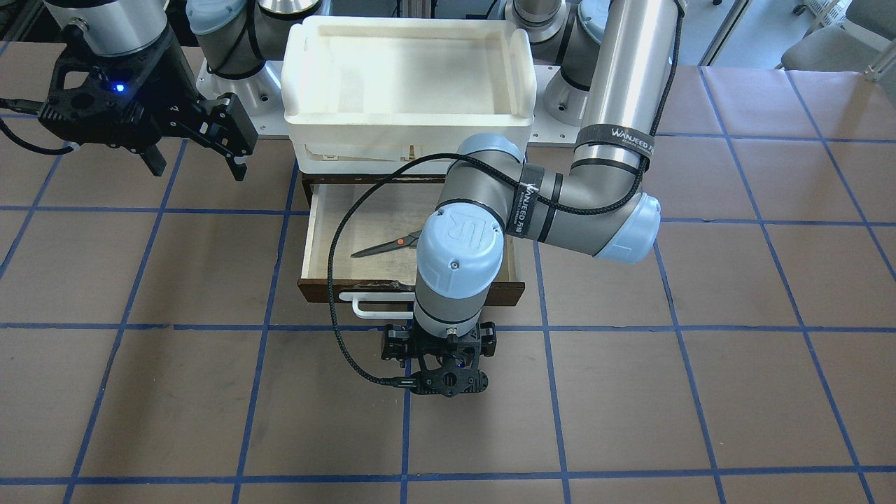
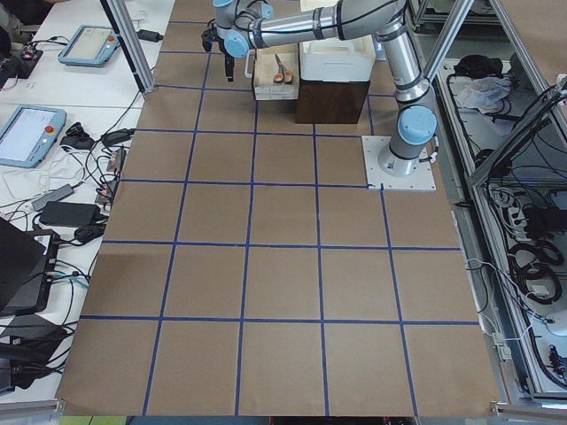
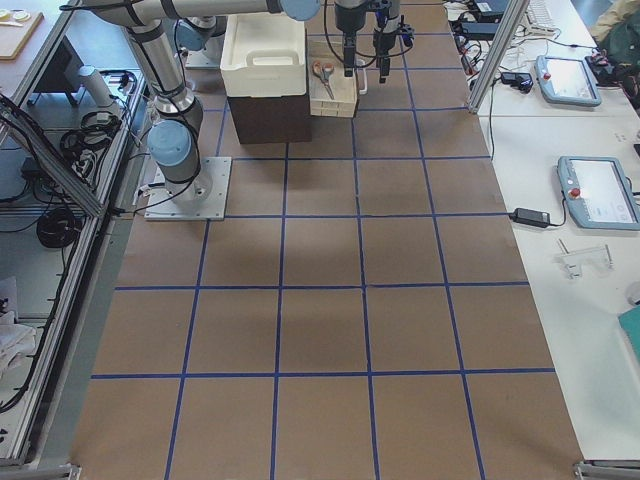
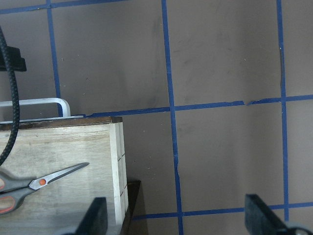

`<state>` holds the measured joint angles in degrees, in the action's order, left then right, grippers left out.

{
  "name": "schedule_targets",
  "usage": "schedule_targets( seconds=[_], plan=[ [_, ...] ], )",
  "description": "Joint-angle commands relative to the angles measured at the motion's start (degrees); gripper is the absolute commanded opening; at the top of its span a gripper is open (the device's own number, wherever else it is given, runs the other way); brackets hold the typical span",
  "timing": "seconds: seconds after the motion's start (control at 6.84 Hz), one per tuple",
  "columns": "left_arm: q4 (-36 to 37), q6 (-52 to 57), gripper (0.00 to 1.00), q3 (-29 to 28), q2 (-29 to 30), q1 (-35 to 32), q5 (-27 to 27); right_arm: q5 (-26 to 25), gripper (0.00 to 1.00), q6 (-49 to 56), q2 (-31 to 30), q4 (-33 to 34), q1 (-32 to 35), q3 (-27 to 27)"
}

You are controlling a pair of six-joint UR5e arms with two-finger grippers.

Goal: Put scissors in drawer and close it
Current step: 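Move the left gripper over the drawer's white handle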

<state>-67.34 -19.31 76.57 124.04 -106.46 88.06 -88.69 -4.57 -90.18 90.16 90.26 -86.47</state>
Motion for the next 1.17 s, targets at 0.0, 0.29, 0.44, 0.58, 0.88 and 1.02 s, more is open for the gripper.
schedule_targets(
  seconds=[0.0, 0.29, 0.44, 0.58, 0.88, 1.02],
  plan=[
    [-6.5, -0.2, 1.0, -0.4, -0.5, -0.1, -0.6, 0.1, 1.0, 0.0, 0.0, 0.0, 0.0, 0.0],
    [-8.6, -0.2, 1.0, -0.4, -0.8, -0.2, -0.8, 0.1, 1.0, 0.0, 0.0, 0.0, 0.0, 0.0],
    [-9.6, -0.2, 1.0, -0.4, -1.2, -0.1, -0.9, 0.1, 1.0, 0.0, 0.0, 0.0, 0.0, 0.0],
    [-11.9, -0.2, 1.0, -0.4, -2.0, -0.1, -1.4, 0.1, 1.0, 0.0, 0.0, -0.1, 0.0, -0.1],
    [-15.1, -0.2, 1.0, -0.4, -3.4, -0.1, -1.7, 0.1, 1.0, 0.0, 0.1, 0.0, 0.0, -0.7],
    [-15.4, -0.2, 1.0, -0.4, -3.5, -0.1, -2.4, 0.2, 1.0, -0.1, 0.1, 0.3, 0.0, -1.2]
  ],
)
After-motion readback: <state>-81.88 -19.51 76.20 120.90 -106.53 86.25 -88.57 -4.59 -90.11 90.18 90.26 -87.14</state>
